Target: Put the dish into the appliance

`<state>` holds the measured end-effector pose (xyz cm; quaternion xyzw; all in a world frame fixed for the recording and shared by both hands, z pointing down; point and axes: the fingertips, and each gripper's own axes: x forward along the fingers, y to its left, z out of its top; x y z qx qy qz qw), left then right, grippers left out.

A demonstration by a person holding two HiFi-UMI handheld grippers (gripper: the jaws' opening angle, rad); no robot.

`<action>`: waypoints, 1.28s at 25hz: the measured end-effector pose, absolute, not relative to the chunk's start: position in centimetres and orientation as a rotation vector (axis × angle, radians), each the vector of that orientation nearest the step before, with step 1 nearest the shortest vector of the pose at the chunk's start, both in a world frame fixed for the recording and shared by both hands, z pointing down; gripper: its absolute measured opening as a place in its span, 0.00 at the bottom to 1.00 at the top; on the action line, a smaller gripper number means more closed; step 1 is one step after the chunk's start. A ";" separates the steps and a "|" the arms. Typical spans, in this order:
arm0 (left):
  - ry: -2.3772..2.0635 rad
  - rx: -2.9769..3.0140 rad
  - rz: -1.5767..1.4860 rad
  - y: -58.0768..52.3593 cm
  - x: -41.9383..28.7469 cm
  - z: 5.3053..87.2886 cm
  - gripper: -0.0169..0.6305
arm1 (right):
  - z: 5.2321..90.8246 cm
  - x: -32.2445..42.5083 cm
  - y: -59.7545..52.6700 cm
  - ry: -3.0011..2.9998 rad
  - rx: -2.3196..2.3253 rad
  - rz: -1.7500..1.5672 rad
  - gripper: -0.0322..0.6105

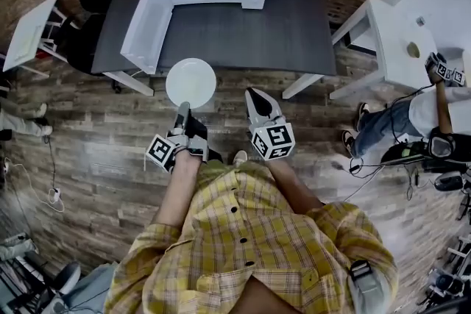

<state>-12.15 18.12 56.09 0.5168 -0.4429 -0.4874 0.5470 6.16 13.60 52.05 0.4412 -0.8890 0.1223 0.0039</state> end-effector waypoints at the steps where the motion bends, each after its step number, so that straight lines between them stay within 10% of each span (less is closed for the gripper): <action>1: -1.052 1.217 -1.156 18.1 -12.0 56.2 0.05 | 52.2 6.2 13.5 -2.786 1.376 0.388 0.06; 32: -1.002 1.202 -1.079 -3.2 -15.7 57.2 0.05 | 52.4 1.6 -7.1 -2.710 1.417 0.425 0.06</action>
